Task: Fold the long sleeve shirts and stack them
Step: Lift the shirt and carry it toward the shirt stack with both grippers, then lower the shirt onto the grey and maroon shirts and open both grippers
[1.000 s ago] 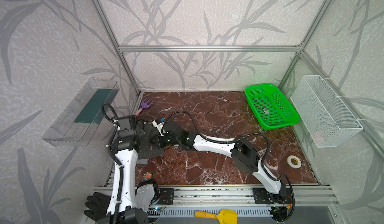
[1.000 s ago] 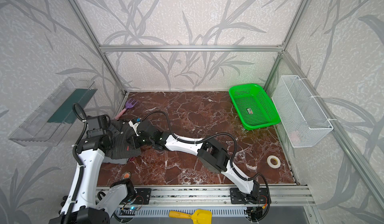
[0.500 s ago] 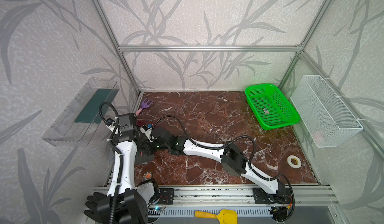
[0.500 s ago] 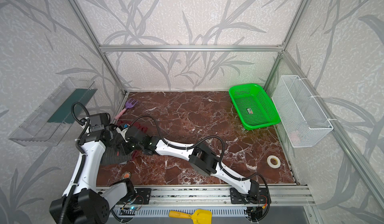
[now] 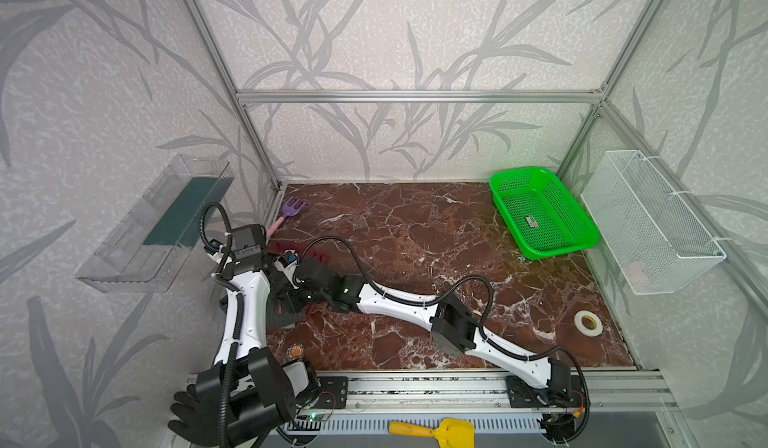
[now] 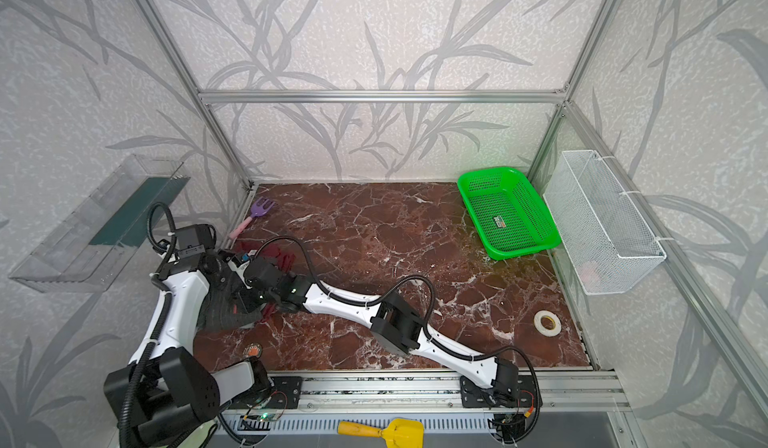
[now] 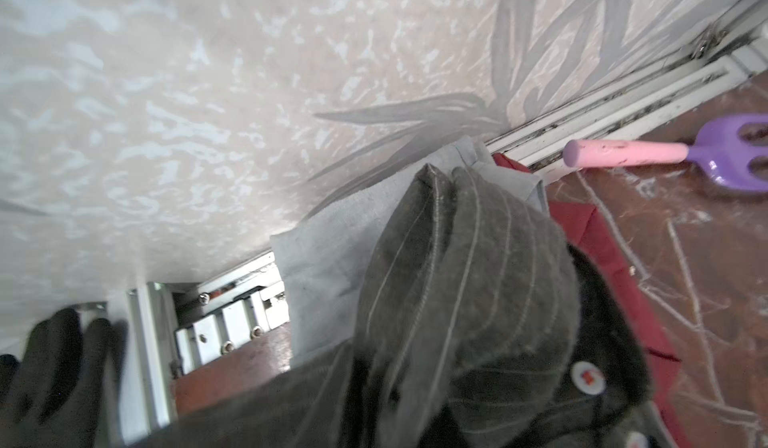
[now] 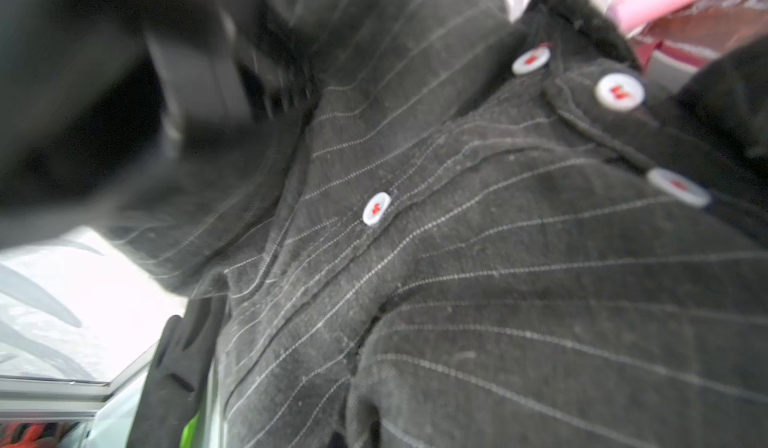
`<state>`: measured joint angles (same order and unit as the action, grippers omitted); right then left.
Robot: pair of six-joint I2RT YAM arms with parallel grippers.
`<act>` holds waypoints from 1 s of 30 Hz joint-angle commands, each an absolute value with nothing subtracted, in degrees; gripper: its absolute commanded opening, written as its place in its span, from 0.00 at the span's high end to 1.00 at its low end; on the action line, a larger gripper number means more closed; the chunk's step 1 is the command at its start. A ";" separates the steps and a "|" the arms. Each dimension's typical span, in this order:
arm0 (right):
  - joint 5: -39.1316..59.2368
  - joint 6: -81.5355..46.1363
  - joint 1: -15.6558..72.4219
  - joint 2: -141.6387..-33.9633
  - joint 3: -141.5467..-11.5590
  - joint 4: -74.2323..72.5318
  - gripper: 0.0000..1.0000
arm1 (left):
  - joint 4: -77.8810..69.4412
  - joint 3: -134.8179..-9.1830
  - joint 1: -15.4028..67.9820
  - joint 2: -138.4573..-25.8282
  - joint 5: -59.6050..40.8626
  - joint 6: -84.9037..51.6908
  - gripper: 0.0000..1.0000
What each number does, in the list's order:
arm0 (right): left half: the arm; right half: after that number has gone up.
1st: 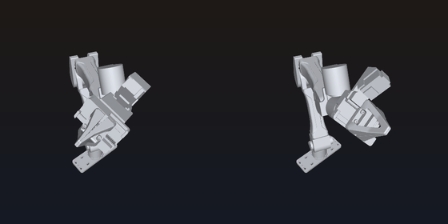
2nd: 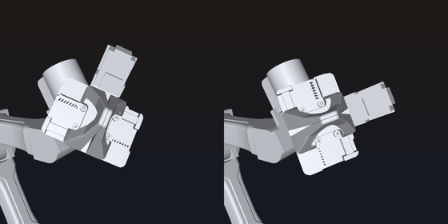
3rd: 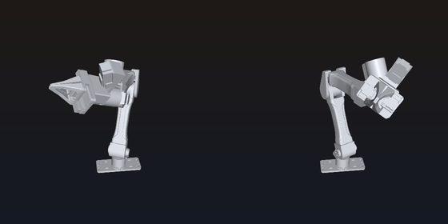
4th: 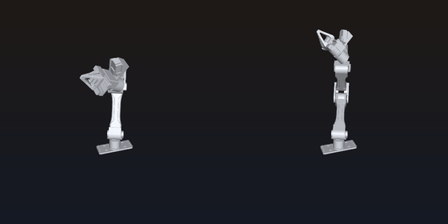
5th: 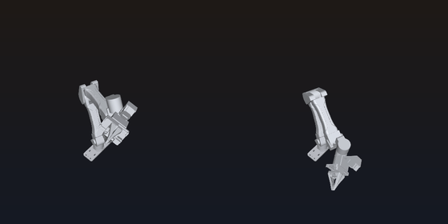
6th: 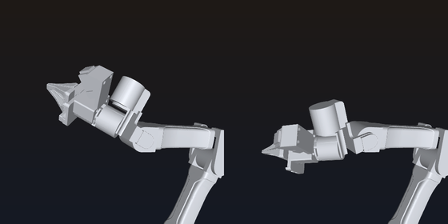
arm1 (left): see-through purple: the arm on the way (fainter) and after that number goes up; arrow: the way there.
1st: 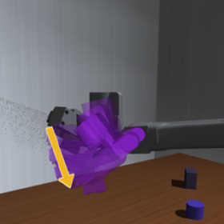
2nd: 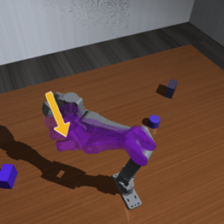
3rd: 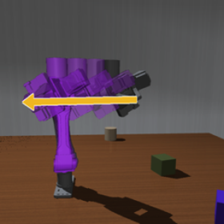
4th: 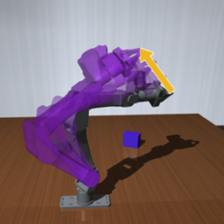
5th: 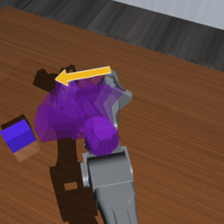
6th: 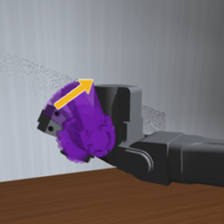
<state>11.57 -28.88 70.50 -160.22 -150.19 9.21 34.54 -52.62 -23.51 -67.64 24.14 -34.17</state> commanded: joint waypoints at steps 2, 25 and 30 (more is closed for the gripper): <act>11.81 -28.87 70.24 -162.33 -152.82 10.59 1.00 | 33.35 -55.20 -24.46 -66.26 19.74 -35.26 0.58; 12.55 -30.40 69.68 -157.82 -148.24 11.52 0.52 | 30.13 -47.40 -16.55 -50.42 13.43 -32.80 0.20; 10.29 -27.98 68.41 -147.91 -136.04 4.85 0.39 | 27.95 -46.58 -12.51 -50.20 12.86 -30.98 0.19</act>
<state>11.73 -29.82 69.63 -155.74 -139.57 9.52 29.67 -47.27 -14.22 -50.87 12.03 -32.93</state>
